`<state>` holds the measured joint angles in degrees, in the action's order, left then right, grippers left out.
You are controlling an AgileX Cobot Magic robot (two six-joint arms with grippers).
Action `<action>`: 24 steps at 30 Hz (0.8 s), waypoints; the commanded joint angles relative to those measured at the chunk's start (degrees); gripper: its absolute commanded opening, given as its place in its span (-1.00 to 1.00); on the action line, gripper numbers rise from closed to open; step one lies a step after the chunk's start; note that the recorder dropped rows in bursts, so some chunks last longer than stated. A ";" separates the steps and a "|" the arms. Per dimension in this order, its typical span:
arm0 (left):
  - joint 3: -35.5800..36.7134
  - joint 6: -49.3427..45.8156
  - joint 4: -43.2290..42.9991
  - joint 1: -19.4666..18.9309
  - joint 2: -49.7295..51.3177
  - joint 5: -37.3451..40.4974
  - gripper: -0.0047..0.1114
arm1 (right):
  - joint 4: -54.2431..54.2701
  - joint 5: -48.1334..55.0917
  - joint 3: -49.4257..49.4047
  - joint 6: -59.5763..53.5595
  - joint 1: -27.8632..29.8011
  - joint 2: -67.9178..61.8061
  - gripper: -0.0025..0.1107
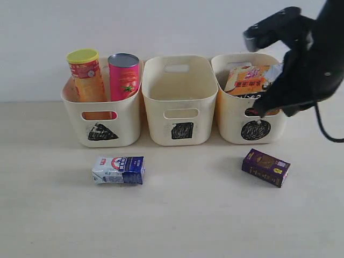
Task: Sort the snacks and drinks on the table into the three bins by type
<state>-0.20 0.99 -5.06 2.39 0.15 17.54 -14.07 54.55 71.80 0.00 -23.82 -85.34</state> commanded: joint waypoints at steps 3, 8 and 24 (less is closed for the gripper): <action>0.20 0.44 -0.05 -0.14 -0.15 -0.76 -0.84 | 0.30 0.30 -4.99 4.18 8.03 5.45 -0.96; 0.20 0.44 -0.05 -0.14 -0.15 -0.76 -0.84 | 0.43 -1.27 -10.41 6.00 12.93 8.74 -0.96; 0.20 0.44 -0.05 -0.14 -0.15 -0.76 -0.84 | -0.05 -11.08 -18.55 14.99 14.71 27.24 -0.96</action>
<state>-0.20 0.99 -5.06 2.39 0.15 17.54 -13.14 44.35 53.54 16.87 -9.32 -60.06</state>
